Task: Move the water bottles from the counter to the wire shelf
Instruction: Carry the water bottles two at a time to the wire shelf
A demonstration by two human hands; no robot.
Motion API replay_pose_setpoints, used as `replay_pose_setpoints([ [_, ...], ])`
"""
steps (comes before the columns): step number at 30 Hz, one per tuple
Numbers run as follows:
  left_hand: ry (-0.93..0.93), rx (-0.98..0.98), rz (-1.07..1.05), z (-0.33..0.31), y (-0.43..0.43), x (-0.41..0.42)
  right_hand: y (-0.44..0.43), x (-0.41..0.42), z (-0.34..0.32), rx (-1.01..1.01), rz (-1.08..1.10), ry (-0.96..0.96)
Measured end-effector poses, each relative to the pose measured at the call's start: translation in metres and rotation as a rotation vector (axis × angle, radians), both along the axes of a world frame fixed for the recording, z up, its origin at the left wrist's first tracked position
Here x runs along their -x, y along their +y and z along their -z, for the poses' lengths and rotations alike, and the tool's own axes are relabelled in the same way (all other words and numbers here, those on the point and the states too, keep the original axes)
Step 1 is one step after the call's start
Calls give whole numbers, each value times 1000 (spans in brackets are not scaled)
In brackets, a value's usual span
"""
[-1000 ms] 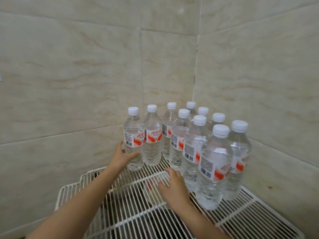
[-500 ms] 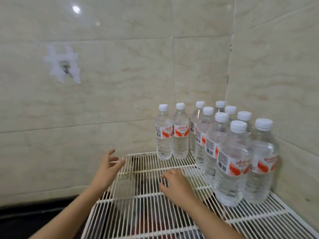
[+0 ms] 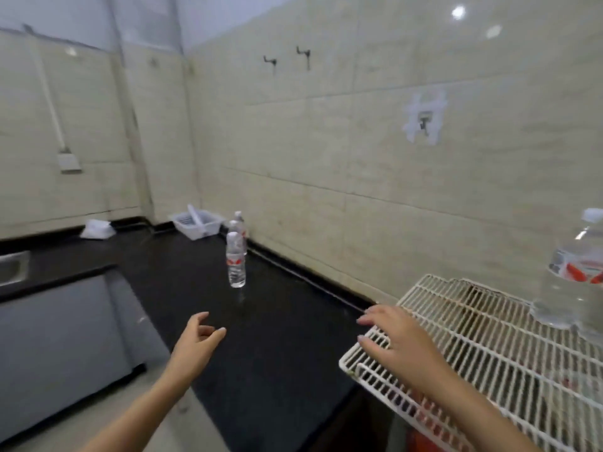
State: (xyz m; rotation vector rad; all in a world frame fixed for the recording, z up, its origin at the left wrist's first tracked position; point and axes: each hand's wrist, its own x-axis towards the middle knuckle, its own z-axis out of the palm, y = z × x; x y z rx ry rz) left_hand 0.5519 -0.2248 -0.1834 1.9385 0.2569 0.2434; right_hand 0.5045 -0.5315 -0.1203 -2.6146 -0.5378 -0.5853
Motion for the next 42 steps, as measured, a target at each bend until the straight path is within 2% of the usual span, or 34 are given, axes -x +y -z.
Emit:
replay_pose_setpoints([
  [3, 35, -3, -153, 7, 51, 35, 55, -2, 22, 19, -174, 141],
  [10, 54, -3, -349, 28, 113, 93, 140, -19, 79, 123, -213, 415],
  [21, 59, 48, -505, 52, 255, 132, 296, -53, 107, 153, -259, 475],
  [28, -5, 51, -490, 62, 379, 111, 416, -81, 119, 136, -236, 564],
  [33, -3, 99, -466, 75, 440, 88, 470, -101, 126, 89, -159, 632],
  [42, 118, 275, -357, 125, 474, 9, 508, -168, 153, 34, -49, 740],
])
